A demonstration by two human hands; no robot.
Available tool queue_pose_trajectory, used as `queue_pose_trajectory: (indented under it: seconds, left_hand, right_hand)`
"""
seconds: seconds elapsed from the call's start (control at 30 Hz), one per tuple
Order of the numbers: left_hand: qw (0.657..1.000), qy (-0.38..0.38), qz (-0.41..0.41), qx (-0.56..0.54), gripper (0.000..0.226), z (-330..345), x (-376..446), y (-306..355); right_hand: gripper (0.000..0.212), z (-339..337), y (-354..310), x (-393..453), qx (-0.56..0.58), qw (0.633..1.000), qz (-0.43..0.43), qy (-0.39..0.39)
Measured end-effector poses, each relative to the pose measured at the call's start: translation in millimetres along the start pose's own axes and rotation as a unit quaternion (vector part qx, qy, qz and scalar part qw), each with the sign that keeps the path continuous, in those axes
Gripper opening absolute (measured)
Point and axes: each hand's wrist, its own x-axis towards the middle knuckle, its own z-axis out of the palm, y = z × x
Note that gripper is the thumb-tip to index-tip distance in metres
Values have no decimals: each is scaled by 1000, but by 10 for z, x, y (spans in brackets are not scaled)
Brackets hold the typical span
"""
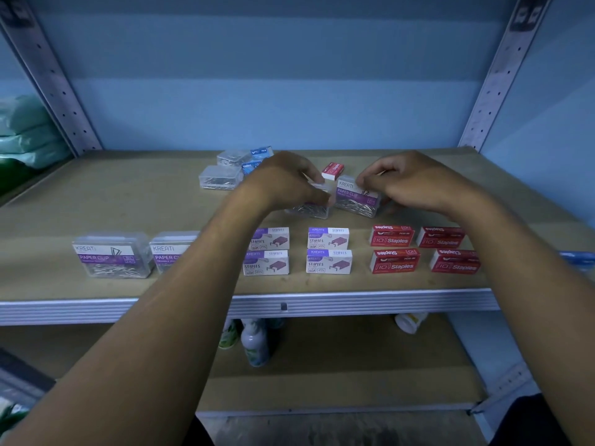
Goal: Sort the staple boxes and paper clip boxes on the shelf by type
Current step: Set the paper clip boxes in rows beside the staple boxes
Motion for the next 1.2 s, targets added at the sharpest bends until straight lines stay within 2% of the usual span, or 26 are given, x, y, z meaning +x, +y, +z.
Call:
queue_pose_trajectory:
  seconds: [0.17, 0.33, 0.53, 0.63, 0.7, 0.87, 1.2]
  left_hand:
    - [998, -2, 46, 42, 33, -58, 14, -92]
    - [997, 2, 69, 23, 33, -109, 23, -159]
    - [996, 15, 84, 9, 32, -256, -56, -224]
    - [997, 20, 71, 25, 33, -408, -151, -322]
    - [997, 54, 40, 30, 33, -713, -429, -632]
    - [995, 85, 12, 59, 31, -1032, -642, -891]
    - [992, 93, 15, 80, 30, -1125, -768, -1096]
  right_hand:
    - [25, 20, -26, -15, 1, 1000, -7, 6]
    - [19, 40, -30, -7, 8, 1000, -12, 28]
    - [9, 108, -92, -7, 34, 999, -25, 15]
    - [12, 171, -212, 9, 51, 998, -31, 9]
    - [15, 475, -538, 72, 43, 997, -58, -22]
    - [11, 655, -835, 120, 32, 995, -90, -29]
    - [15, 817, -911, 40, 69, 991, -100, -53]
